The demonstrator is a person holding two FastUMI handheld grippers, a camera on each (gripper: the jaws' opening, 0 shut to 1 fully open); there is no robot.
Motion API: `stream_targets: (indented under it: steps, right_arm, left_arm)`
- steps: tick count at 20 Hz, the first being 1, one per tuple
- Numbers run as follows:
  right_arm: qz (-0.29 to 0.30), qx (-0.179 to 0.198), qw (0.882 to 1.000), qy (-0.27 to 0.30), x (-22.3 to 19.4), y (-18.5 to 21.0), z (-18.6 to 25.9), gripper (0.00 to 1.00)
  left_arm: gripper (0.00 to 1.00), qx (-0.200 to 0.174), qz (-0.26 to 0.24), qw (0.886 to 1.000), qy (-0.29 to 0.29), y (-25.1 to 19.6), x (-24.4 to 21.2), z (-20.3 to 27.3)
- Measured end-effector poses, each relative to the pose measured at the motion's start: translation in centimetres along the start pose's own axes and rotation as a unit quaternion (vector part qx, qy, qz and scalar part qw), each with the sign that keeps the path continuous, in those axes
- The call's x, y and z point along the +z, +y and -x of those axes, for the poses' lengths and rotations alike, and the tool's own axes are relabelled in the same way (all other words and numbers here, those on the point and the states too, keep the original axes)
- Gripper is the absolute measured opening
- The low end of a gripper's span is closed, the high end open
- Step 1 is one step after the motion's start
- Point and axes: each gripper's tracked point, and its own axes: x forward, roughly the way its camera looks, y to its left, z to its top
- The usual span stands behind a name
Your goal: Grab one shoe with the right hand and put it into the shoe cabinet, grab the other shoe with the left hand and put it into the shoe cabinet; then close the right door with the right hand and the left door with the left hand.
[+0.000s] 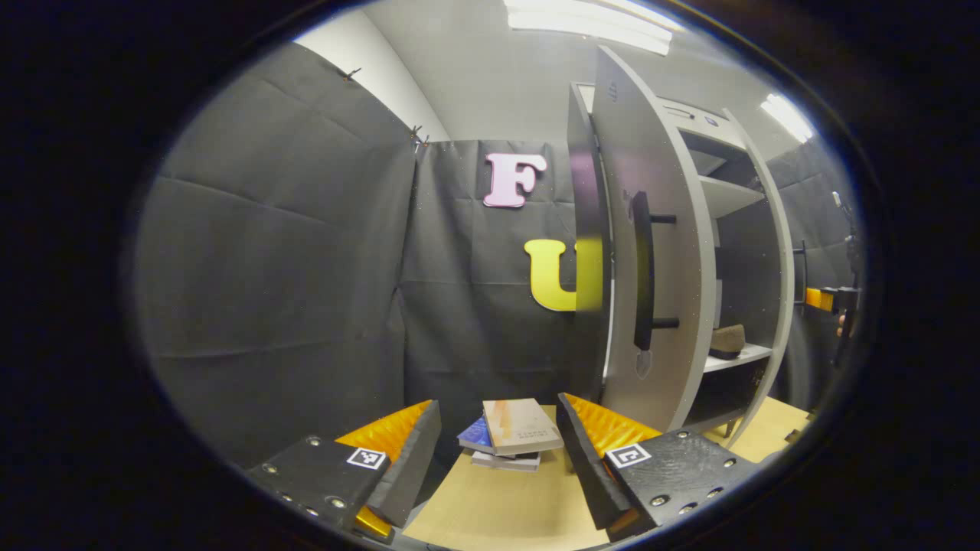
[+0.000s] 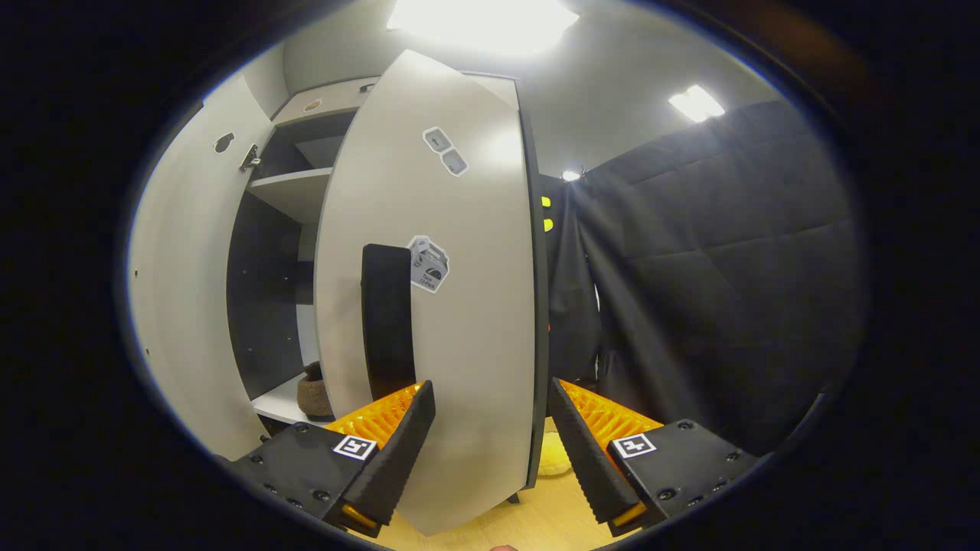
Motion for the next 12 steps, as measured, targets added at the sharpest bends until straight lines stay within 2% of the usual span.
stream_targets:
  steps: [1,4,5,7,8,9,11,12]
  right_arm:
    - [0.004,-0.001,1.000,-0.002,0.0,0.1,0.0,0.92]
    - [0.001,-0.010,1.000,-0.004,-0.3,0.1,0.1,0.92]
    - [-0.003,-0.014,1.000,-0.006,-0.4,0.0,0.2,0.96]
    - [-0.002,-0.023,1.000,-0.005,-0.9,-0.5,0.7,0.92]
    - [0.002,-0.025,1.000,0.001,-1.4,-1.0,1.0,0.96]
    - [0.008,-0.024,1.000,0.007,-1.8,-1.4,1.4,0.92]
    - [0.022,-0.029,0.999,0.008,-2.2,-2.6,2.0,0.96]
    - [0.027,-0.031,0.999,0.008,-2.6,-3.3,2.2,0.92]
  left_arm:
    - [0.88,0.000,0.002,1.000,-0.001,0.2,0.1,-0.1]
    - [0.88,-0.004,0.010,1.000,-0.004,0.4,0.5,-0.9]
    - [0.88,-0.006,0.014,1.000,-0.004,0.3,0.6,-1.5]
    - [0.88,-0.015,0.022,1.000,-0.004,0.0,1.2,-2.8]
    - [0.88,-0.021,0.027,0.999,-0.004,-0.5,1.6,-3.3]
    - [0.88,-0.028,0.032,0.999,-0.004,-1.1,2.2,-4.0]
    - [0.88,-0.033,0.041,0.999,-0.008,-2.1,3.2,-5.2]
    - [0.88,-0.032,0.046,0.998,-0.014,-2.4,3.8,-5.7]
